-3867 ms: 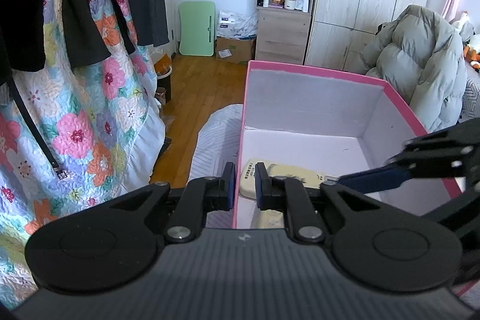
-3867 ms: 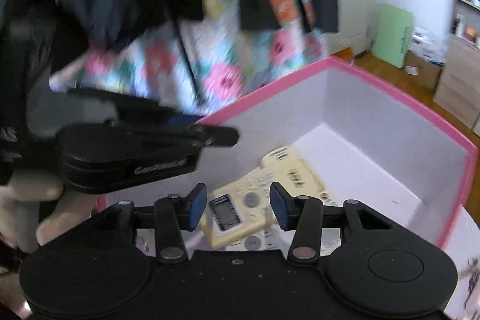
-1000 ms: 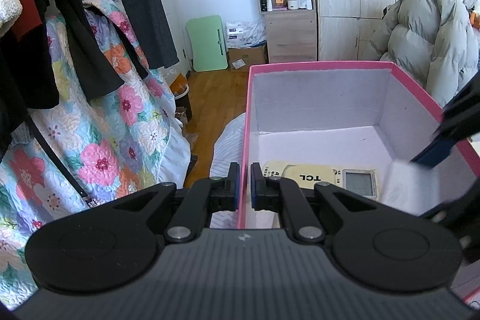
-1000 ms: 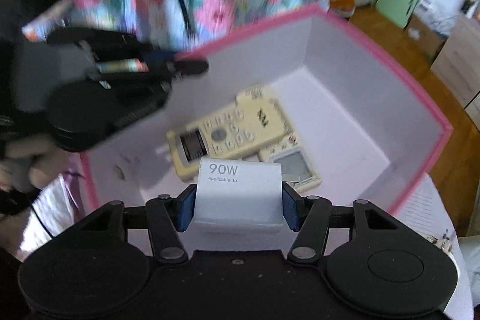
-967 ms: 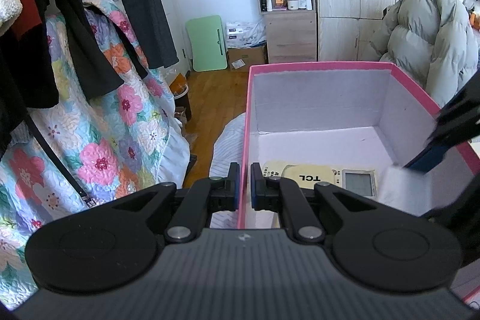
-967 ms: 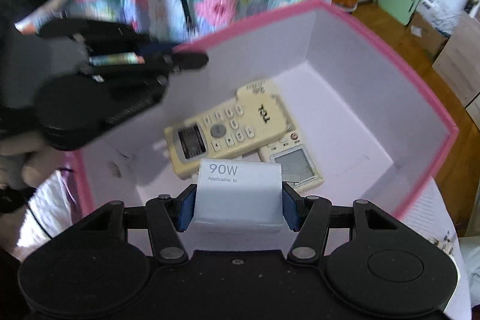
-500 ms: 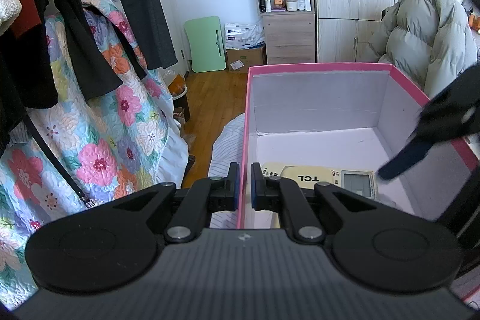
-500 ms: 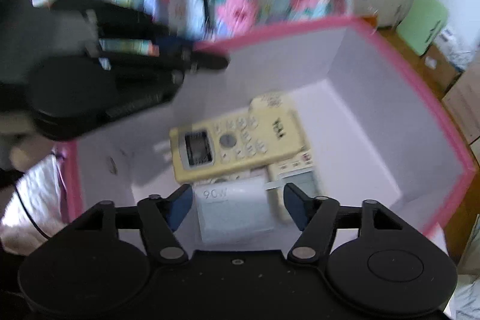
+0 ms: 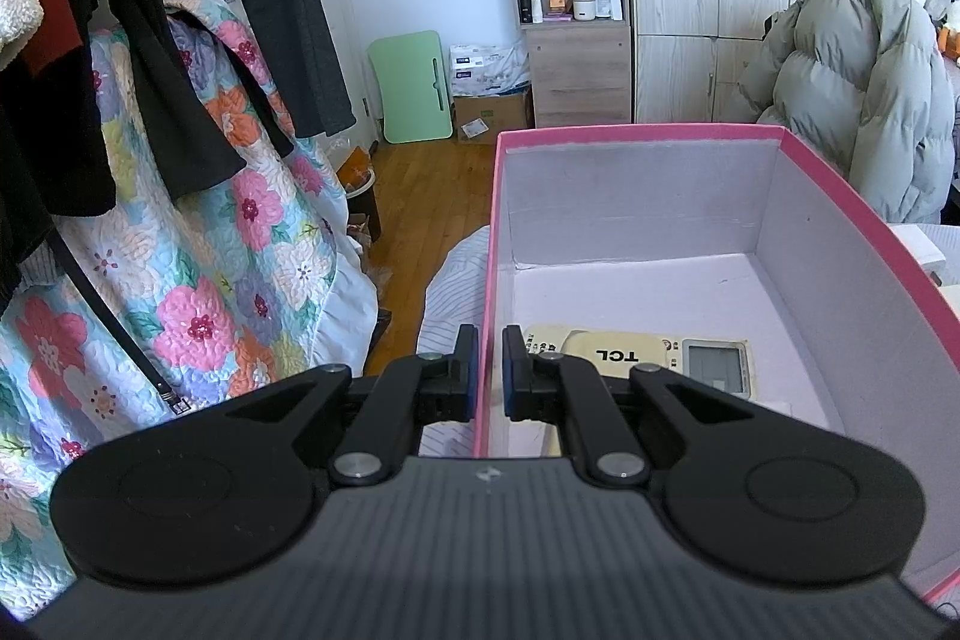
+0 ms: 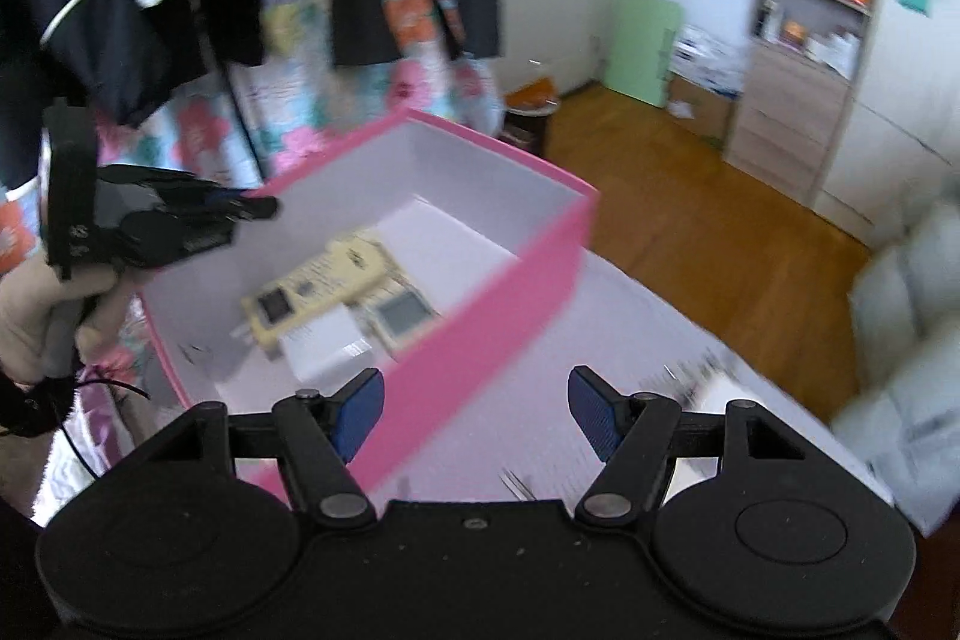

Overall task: Organize rigid objects
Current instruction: 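Return the right tool to the bed and grasp the silver keys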

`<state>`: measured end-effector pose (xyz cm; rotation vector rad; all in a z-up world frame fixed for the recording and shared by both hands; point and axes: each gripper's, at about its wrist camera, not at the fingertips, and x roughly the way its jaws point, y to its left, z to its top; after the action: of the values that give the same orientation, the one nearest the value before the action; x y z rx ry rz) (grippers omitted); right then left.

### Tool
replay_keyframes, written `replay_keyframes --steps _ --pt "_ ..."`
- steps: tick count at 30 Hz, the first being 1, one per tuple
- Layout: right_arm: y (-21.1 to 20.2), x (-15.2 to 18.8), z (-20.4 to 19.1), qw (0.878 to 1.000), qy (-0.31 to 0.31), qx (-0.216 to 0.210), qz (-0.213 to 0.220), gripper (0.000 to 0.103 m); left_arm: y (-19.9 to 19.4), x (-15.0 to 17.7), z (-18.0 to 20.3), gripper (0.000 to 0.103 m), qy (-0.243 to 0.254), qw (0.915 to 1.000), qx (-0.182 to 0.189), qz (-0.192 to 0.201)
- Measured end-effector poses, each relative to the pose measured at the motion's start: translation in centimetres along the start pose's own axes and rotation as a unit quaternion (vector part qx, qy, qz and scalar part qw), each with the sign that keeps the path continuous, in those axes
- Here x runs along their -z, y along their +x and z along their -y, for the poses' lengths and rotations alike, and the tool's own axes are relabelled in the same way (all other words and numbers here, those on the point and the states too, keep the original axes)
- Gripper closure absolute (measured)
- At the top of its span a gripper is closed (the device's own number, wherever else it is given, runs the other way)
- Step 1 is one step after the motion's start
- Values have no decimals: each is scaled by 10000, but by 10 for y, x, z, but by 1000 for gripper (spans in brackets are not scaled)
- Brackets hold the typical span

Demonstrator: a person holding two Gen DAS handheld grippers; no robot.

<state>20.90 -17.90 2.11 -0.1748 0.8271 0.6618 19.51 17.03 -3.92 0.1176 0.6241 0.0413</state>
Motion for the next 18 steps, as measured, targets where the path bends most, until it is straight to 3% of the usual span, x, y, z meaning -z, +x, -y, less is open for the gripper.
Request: replay_keyframes --steps 6,9,13,18 --pt "15 48 27 9961 818 323 -107 28 0 0 1 96 -13 10000 23 10" --pt "27 69 30 9917 1149 577 80 28 0 0 1 96 -5 10000 23 11" --pt "38 83 29 9888 1392 394 364 46 0 0 1 95 1 10000 19 5" --pt "61 81 15 9926 1099 449 250 57 -1 -1 3 95 18 10000 0 6"
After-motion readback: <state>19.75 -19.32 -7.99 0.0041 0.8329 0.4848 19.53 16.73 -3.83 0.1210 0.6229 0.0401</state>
